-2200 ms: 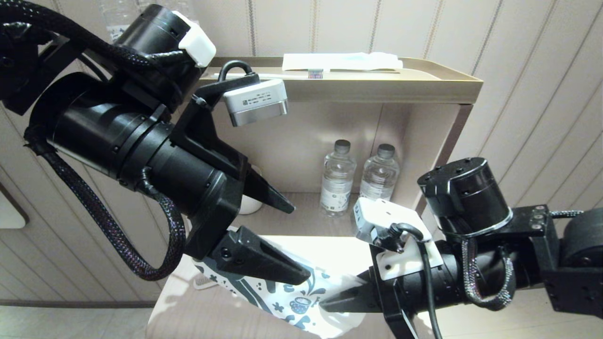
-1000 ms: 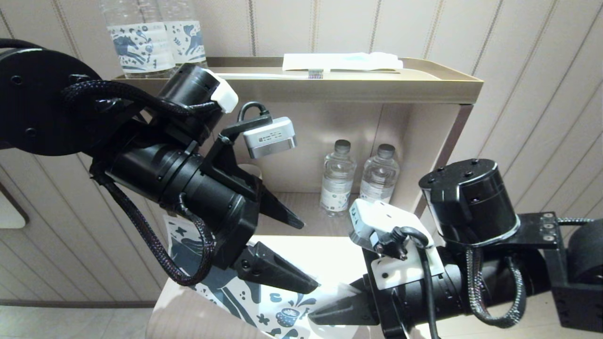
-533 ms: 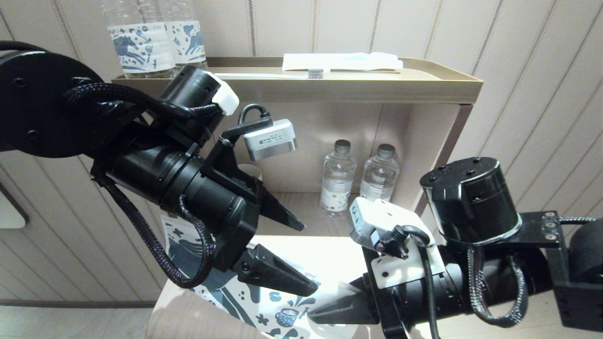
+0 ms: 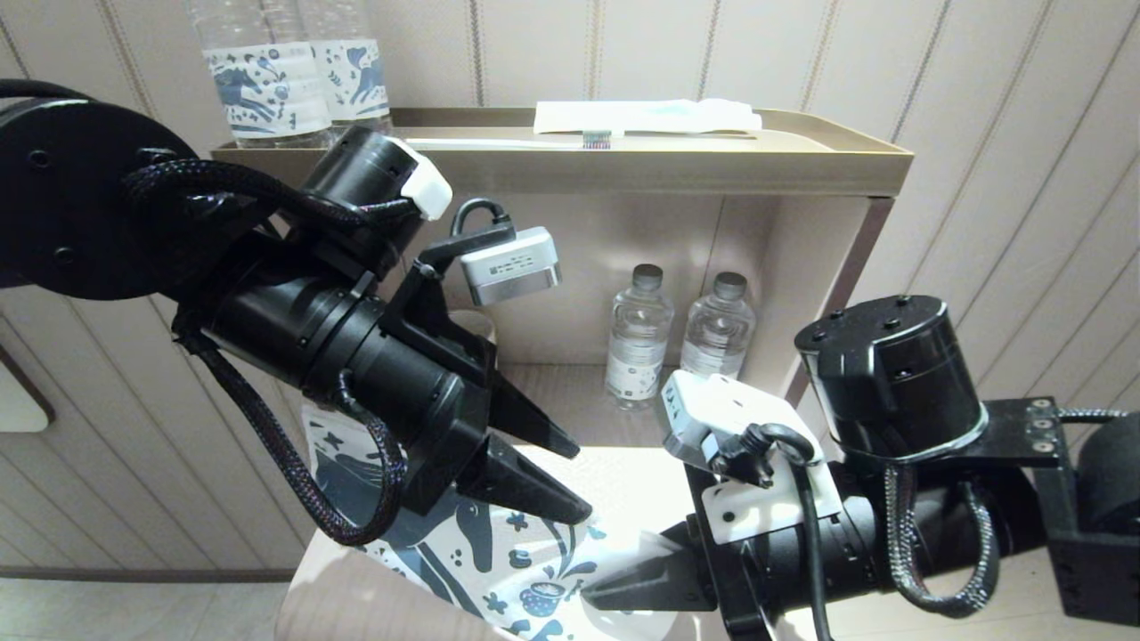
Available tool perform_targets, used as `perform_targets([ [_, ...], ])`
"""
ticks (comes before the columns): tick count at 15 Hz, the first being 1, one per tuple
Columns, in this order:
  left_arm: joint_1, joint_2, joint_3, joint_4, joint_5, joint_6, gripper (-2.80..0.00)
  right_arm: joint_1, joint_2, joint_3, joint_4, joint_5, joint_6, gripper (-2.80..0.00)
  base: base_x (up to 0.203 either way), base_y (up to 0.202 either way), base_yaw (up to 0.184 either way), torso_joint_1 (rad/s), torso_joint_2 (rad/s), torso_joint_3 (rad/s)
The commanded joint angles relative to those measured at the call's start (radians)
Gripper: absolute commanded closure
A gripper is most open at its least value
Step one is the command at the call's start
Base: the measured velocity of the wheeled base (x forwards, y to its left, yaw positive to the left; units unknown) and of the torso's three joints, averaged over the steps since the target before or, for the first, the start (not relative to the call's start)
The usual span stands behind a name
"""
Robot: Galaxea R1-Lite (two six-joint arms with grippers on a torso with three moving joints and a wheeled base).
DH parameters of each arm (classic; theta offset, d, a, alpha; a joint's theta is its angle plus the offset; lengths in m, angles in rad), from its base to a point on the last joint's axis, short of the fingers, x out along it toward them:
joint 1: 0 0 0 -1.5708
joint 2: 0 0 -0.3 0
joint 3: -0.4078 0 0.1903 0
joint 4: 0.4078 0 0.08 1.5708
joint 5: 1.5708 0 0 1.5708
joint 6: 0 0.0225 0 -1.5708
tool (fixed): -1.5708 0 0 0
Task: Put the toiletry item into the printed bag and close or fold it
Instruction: Hand it to the other hand
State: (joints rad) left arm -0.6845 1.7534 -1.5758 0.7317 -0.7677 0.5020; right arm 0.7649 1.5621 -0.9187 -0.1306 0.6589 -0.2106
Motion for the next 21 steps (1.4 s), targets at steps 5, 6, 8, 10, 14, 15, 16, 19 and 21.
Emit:
perform_targets([
  [5,0.000,-0.001,0.027,0.004,-0.013,0.016,0.00,-0.013,-0.001,0.000,-0.001,0.005,-0.002,0.00,0.000,0.000,0.000,0.000,0.00,0.000],
  [6,0.000,0.002,0.028,0.005,-0.013,0.027,0.00,-0.013,-0.001,0.001,-0.003,0.005,-0.001,0.00,0.000,0.000,0.000,0.000,0.00,0.000],
  [8,0.000,0.004,0.022,0.005,-0.017,0.032,0.00,-0.013,-0.002,0.003,-0.002,0.011,-0.002,0.00,0.000,0.000,0.000,0.000,0.00,0.000],
  [10,0.000,0.002,0.018,0.005,-0.021,0.030,0.00,-0.012,-0.004,0.004,-0.001,0.013,-0.001,0.00,0.000,0.000,0.000,0.000,0.00,0.000],
  [14,0.000,0.008,0.010,0.003,-0.025,0.027,0.00,-0.006,-0.009,0.006,-0.001,0.014,-0.001,0.00,0.000,0.000,0.000,0.000,0.00,0.000],
  [15,0.000,0.008,0.010,0.003,-0.025,0.027,0.00,-0.004,-0.010,0.007,-0.001,0.014,-0.002,0.00,0.000,0.000,0.000,0.000,0.00,0.000],
  [16,0.000,0.008,0.010,0.003,-0.025,0.027,0.00,-0.004,-0.011,0.006,-0.001,0.014,-0.002,0.00,0.000,0.000,0.000,0.000,0.00,0.000],
  [19,0.000,-0.002,0.005,0.005,-0.017,0.016,-2.80,-0.009,-0.011,0.006,-0.001,0.028,-0.002,0.00,0.000,0.000,0.000,0.000,0.00,0.000],
  [21,0.000,0.000,-0.004,0.007,-0.016,0.004,-2.80,-0.004,-0.011,0.003,-0.002,0.028,-0.003,0.00,0.000,0.000,0.000,0.000,0.00,0.000],
])
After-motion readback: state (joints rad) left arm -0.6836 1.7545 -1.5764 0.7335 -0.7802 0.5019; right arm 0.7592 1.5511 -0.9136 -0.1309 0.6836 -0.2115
